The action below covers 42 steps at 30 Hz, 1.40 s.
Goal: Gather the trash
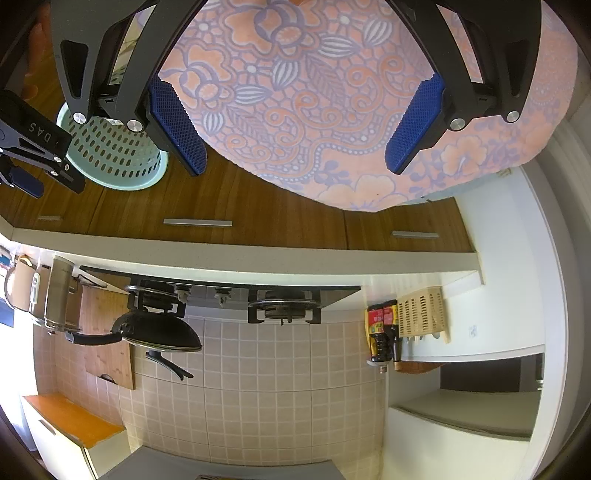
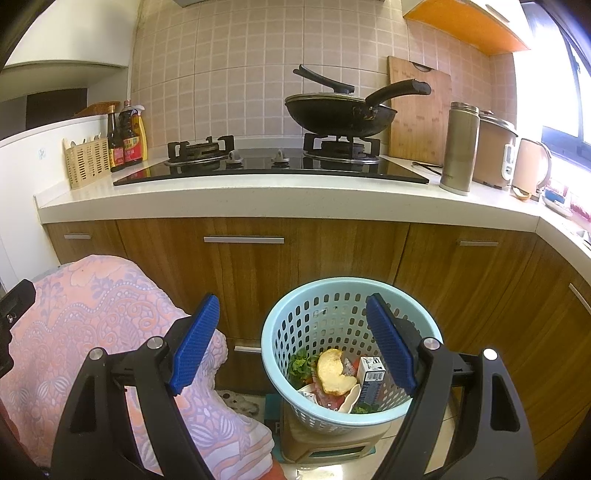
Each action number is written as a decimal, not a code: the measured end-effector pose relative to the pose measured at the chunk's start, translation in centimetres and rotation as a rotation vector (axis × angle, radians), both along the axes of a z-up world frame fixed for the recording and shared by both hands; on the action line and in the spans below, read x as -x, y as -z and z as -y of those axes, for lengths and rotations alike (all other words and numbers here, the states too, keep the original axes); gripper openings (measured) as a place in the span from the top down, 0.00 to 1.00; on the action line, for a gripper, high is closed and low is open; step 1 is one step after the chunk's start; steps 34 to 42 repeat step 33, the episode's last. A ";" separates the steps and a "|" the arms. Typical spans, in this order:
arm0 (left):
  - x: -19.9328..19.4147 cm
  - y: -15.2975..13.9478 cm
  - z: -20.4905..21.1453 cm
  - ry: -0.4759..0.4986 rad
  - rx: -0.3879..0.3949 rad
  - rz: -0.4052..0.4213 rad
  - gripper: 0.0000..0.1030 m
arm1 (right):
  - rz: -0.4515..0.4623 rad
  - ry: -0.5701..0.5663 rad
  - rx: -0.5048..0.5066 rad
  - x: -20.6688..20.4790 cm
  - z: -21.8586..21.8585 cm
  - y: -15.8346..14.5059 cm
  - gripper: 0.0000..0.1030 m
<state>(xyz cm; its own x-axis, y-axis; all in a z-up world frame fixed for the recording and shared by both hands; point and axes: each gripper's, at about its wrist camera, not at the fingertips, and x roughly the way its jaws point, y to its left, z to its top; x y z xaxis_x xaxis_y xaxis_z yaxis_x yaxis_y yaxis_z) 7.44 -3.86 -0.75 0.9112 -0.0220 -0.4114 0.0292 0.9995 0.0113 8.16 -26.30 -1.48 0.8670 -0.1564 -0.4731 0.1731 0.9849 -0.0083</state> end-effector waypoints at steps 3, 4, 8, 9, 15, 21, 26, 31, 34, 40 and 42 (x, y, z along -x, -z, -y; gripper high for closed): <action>0.0 0.0 0.0 -0.002 0.002 0.000 0.08 | 0.001 -0.002 0.003 0.0 -0.1 0.0 0.25; 0.0 0.0 0.0 -0.001 0.001 0.000 0.08 | 0.003 -0.002 0.004 0.1 -0.1 0.0 0.25; 0.0 0.0 0.0 -0.009 0.000 0.002 0.08 | 0.001 -0.002 0.003 0.2 -0.2 0.0 0.25; 0.0 0.0 0.0 -0.014 -0.004 0.004 0.08 | 0.001 -0.002 0.003 0.2 -0.2 0.0 0.25; 0.2 -0.1 0.2 -0.040 -0.020 0.015 0.08 | -0.001 -0.005 0.003 0.1 -0.1 0.0 0.25; 0.5 -0.3 0.2 -0.057 -0.028 0.035 0.08 | -0.001 -0.008 0.003 0.1 0.0 0.0 0.25; 0.7 -0.5 0.3 -0.056 -0.042 0.049 0.08 | 0.003 -0.011 -0.003 0.2 0.0 -0.3 0.25; 0.4 -0.4 0.1 -0.019 -0.008 0.033 0.08 | 0.012 -0.014 -0.010 0.2 0.2 -0.9 0.25; 0.4 -0.4 -0.1 -0.019 -0.005 0.038 0.08 | 0.011 -0.022 -0.018 0.0 0.2 -1.4 0.25; 0.4 -0.4 -0.1 -0.019 -0.005 0.038 0.08 | 0.011 -0.022 -0.018 0.0 0.2 -1.4 0.25; 0.4 -0.4 -0.1 -0.019 -0.005 0.038 0.08 | 0.011 -0.022 -0.018 0.0 0.2 -1.4 0.25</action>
